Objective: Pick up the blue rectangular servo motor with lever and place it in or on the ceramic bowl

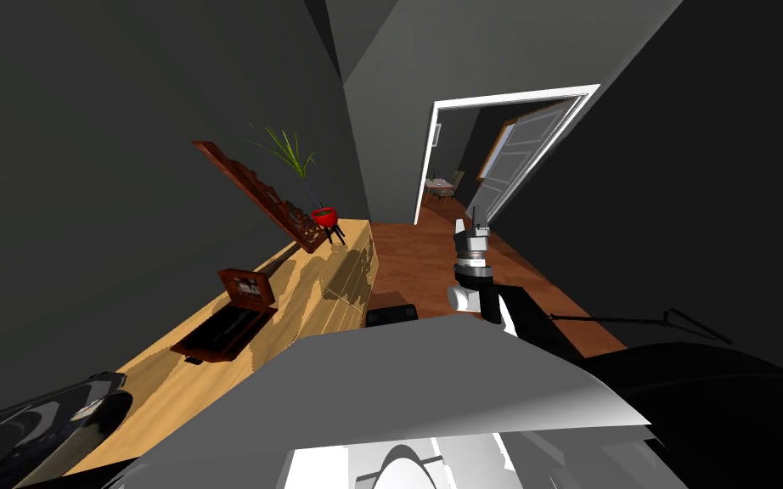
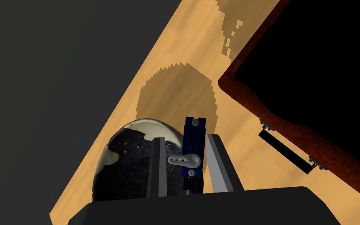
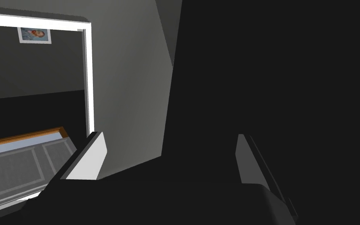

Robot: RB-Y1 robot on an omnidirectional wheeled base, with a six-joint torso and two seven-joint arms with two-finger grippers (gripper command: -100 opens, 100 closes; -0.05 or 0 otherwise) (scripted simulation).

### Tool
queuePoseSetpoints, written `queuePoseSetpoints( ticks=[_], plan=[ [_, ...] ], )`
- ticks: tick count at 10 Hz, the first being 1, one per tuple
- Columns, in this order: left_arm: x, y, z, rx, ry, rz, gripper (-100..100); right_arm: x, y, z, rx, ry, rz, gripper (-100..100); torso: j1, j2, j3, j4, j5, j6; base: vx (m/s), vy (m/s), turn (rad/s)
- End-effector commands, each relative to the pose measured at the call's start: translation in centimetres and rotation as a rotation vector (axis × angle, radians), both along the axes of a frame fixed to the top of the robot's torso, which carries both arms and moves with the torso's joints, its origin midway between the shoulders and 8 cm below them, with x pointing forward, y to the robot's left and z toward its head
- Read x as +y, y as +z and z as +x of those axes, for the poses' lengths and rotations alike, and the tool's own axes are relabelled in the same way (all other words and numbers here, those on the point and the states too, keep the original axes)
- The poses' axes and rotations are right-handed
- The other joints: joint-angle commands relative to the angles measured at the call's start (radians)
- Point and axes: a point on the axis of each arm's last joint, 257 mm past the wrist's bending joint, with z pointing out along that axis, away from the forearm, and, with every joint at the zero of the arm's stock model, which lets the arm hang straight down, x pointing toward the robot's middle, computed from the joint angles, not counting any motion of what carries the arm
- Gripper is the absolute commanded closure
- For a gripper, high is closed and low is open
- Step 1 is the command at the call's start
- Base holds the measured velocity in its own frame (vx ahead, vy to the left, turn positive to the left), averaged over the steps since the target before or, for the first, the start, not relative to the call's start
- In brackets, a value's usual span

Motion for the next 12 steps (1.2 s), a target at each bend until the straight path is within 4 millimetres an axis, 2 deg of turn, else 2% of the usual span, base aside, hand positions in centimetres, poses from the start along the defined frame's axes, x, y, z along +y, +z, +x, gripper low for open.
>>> queuePoseSetpoints(
  ticks=[1,8,9,10,12],
  plan=[
    [0.9,0.7,-0.2,-0.016,0.022,0.038,100,0.0,0.0,0.0,0.000,0.000,0.000,0,0.000,0.000,0.000,0.000,0.000,0.000,0.055,0.022,0.208],
    [3.5,3.2,-1.1,-0.063,0.087,0.163,100,0.0,0.0,0.0,0.000,0.000,0.000,0,-0.002,0.000,0.000,0.000,0.000,0.002,0.042,0.016,0.160],
    [3.3,2.9,-1.0,-0.059,0.082,0.150,100,0.0,0.0,0.0,0.000,0.000,0.000,0,-0.002,0.000,0.000,0.000,0.000,0.002,0.016,0.007,0.037],
    [3.4,3.1,-1.0,-0.061,0.084,0.155,-100,0.0,0.0,0.0,0.000,0.000,0.000,0,-0.002,0.001,0.000,0.000,0.000,0.003,0.000,0.000,0.000],
    [3.4,3.1,-1.0,-0.060,0.084,0.154,-100,0.0,0.0,0.0,0.000,0.000,0.000,0,-0.003,0.001,0.000,0.000,0.000,0.003,0.000,0.000,0.000]
  ],
)
